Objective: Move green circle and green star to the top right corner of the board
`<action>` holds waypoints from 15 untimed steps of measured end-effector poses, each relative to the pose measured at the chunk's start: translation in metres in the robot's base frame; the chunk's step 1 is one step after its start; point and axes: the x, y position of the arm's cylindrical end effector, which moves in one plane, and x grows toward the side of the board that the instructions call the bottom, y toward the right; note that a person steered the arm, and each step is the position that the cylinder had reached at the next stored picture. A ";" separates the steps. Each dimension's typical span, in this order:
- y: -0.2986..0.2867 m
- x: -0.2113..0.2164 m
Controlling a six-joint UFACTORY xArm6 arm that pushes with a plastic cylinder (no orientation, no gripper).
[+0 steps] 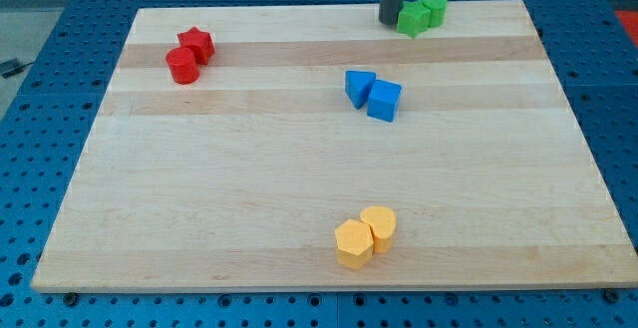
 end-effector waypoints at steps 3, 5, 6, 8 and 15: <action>0.032 -0.028; 0.095 -0.029; 0.086 -0.029; 0.001 -0.029; 0.019 0.007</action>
